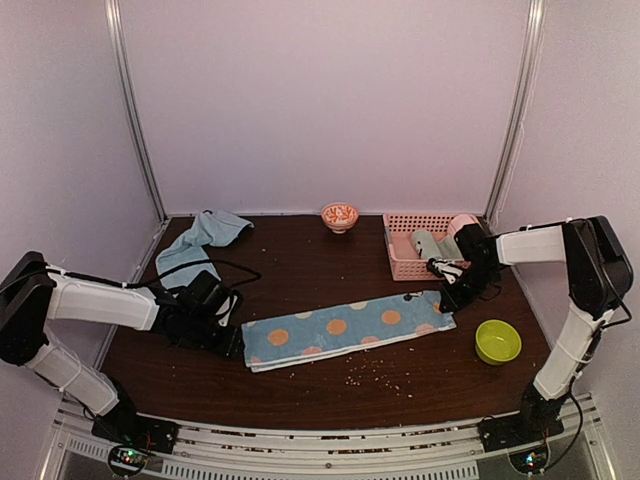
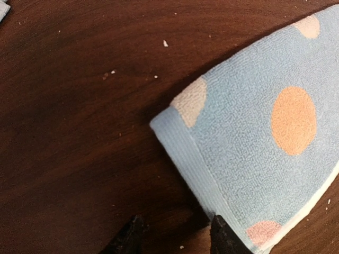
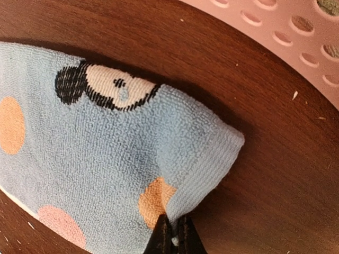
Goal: Roll the towels
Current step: Pick up the towel from the center of the board, then fold the towel at the center of the board, then rotate the towel at the center of the board.
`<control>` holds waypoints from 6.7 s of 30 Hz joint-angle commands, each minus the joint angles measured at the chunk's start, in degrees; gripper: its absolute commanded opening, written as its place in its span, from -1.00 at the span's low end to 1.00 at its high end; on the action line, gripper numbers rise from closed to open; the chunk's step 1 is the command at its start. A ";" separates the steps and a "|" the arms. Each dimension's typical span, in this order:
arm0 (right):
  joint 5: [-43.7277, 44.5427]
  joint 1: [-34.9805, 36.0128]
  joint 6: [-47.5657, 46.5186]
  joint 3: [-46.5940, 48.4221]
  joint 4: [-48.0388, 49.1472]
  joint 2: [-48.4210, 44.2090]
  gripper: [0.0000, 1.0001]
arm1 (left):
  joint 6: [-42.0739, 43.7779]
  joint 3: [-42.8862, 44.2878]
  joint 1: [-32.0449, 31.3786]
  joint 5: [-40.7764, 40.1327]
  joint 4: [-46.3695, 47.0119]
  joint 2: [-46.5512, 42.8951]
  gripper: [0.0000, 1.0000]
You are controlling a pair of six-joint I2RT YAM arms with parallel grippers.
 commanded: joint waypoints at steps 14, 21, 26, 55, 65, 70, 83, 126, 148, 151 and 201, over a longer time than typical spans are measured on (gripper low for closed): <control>-13.30 -0.40 -1.74 8.68 -13.98 -8.02 -1.00 | -1.35 -0.06 0.11 -2.84 -3.92 1.17 -0.16; -22.85 2.04 -3.52 13.98 -18.81 -6.34 -1.00 | -2.06 -0.13 0.06 -2.29 -2.67 2.27 -0.21; -27.71 5.79 -4.89 17.20 -20.27 -3.67 -1.00 | -2.12 0.09 0.11 -2.26 -2.71 3.22 -0.21; -33.75 28.08 22.88 30.46 1.23 13.34 -1.00 | -4.11 1.14 0.09 -2.83 -4.16 4.03 -0.24; -30.66 32.13 34.28 33.62 9.21 19.05 -1.00 | -6.41 -1.59 0.11 -0.04 -0.34 3.86 -0.27; -29.43 33.63 38.10 35.54 10.79 21.17 -1.00 | -7.95 -4.36 0.12 5.44 6.39 2.48 -0.28; -30.71 36.92 40.37 39.81 12.12 26.72 -1.00 | -12.22 -7.44 0.08 8.61 12.28 3.53 -0.32; -30.58 41.47 43.55 47.43 11.73 33.86 -1.00 | -15.23 -11.47 0.06 8.06 9.61 -1.34 -1.00; -31.01 39.17 33.94 45.32 7.66 28.72 -0.50 | -15.62 -7.53 0.06 2.30 -4.58 -11.59 -1.00; -26.83 36.98 25.17 43.65 2.62 25.52 -0.57 | -16.00 -3.75 0.12 -1.01 -12.75 -15.91 -1.00; -24.06 29.30 -4.31 19.48 -19.12 5.05 -0.68 | 14.41 43.62 4.51 3.02 -9.14 25.09 -0.83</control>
